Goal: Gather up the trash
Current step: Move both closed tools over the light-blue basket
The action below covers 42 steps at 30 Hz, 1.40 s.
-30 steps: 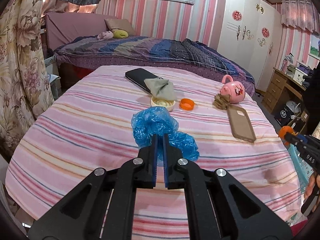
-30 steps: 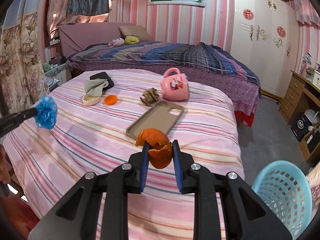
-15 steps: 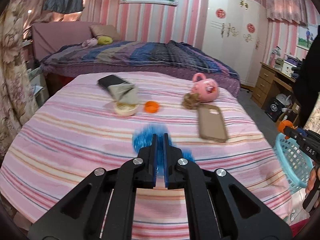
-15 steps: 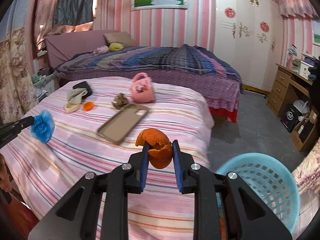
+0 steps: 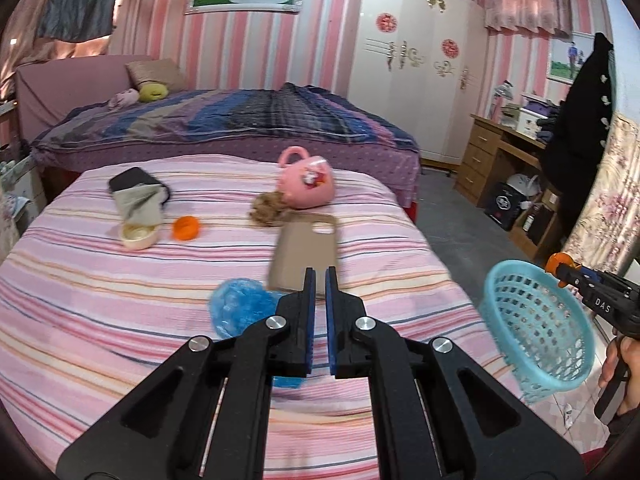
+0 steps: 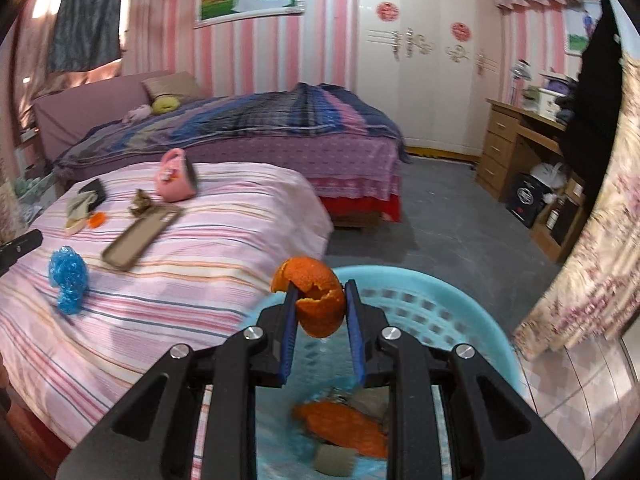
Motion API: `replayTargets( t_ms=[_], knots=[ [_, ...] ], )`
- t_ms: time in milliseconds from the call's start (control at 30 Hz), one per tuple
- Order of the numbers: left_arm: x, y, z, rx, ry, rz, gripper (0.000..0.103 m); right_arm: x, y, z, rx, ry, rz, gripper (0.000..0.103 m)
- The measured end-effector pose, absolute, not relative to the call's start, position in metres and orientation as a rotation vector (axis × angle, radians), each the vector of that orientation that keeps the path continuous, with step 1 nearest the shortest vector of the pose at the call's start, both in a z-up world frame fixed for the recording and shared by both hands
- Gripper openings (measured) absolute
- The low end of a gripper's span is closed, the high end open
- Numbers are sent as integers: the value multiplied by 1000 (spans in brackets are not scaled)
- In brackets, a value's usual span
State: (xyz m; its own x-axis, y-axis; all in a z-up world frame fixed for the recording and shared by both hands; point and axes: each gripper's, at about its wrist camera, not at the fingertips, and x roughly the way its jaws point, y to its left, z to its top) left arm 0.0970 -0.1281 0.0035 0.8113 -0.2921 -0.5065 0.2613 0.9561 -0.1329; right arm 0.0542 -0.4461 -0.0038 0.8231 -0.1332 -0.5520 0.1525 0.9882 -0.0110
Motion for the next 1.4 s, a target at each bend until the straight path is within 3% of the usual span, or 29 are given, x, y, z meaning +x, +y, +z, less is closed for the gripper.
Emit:
replayTargets(
  t_ms=[400, 433, 467, 500, 567, 700, 833, 867, 900, 1000, 1400],
  knots=[
    [102, -151, -10, -23, 575, -311, 3, 41, -502, -12, 101, 578, -224, 23],
    [103, -144, -12, -22, 577, -294, 7, 41, -503, -12, 105, 578, -223, 23],
    [105, -135, -15, -24, 584, -273, 21, 41, -503, -13, 106, 578, -222, 23],
    [107, -127, -18, -28, 590, -254, 42, 42, -503, -13, 103, 581, -219, 23],
    [111, -106, -24, -35, 600, -194, 60, 42, -502, -13, 98, 585, -216, 23],
    [128, -84, -41, -40, 667, -128, 74, 45, -499, -12, 100, 582, -204, 23],
    [145, -89, -56, -19, 729, -147, 73, 47, -496, -12, 103, 584, -196, 23],
    [148, -94, -59, -9, 745, -158, 64, 47, -496, -13, 101, 587, -196, 23],
    [149, -98, -61, 6, 756, -166, 45, 47, -495, -13, 101, 588, -196, 23],
    [147, -111, -62, 41, 756, -187, 33, 45, -499, -13, 108, 589, -206, 23],
    [106, -231, 2, 18, 567, -379, 33, 36, -506, -8, 59, 574, -281, 23]
  ],
)
